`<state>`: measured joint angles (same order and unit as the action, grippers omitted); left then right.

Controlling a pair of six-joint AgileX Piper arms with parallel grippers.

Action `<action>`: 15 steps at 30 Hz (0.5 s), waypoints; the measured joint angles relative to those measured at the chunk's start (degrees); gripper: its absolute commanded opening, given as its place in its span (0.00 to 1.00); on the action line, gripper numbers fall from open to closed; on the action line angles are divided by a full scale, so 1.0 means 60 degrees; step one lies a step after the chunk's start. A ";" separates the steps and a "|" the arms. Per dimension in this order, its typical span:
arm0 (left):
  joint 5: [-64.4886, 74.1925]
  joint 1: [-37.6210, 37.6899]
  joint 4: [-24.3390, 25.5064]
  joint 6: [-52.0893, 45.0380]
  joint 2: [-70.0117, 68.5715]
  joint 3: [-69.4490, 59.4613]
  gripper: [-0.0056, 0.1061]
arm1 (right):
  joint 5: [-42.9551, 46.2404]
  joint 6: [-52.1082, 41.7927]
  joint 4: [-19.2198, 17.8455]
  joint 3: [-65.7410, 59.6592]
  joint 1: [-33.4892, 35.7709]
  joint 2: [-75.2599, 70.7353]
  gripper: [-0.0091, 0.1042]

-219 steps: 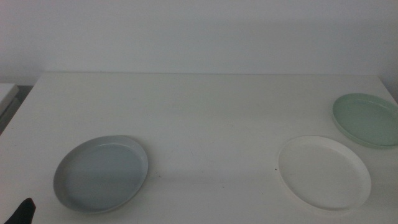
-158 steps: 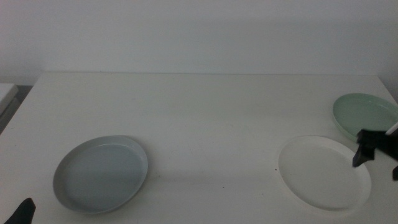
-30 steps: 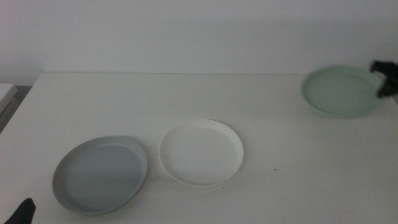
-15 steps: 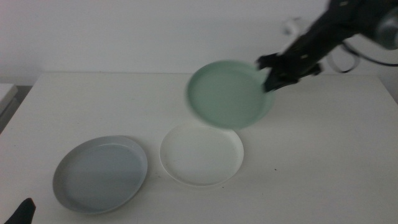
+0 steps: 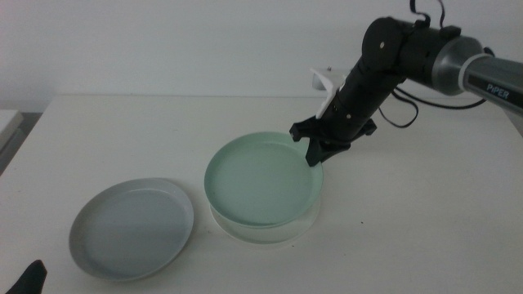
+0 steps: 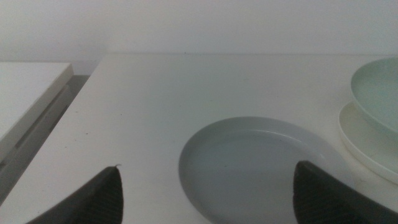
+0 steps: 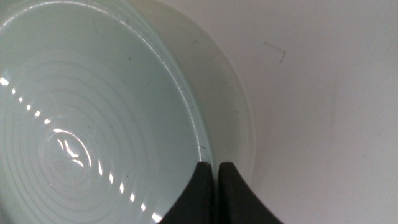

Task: Stack the three bowls on top of each other.

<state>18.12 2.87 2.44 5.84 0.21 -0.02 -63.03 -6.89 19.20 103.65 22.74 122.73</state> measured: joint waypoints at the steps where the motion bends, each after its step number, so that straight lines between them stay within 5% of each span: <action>1: 0.0000 0.0000 0.0000 0.0000 0.0000 0.0000 0.89 | 0.0045 0.0000 0.0021 -0.0048 0.0006 0.0060 0.06; 7: 0.0000 0.0000 0.0000 0.0000 0.0000 0.0000 0.89 | 0.0155 0.0023 0.0021 -0.0112 0.0006 0.0337 0.14; 15: 0.0000 0.0000 0.0000 0.0000 0.0000 0.0000 0.89 | 0.0153 0.0002 0.0055 -0.0075 0.0006 0.0382 0.74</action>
<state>18.12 2.87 2.44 5.84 0.21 -0.02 -62.12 -6.88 19.53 103.19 22.78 125.02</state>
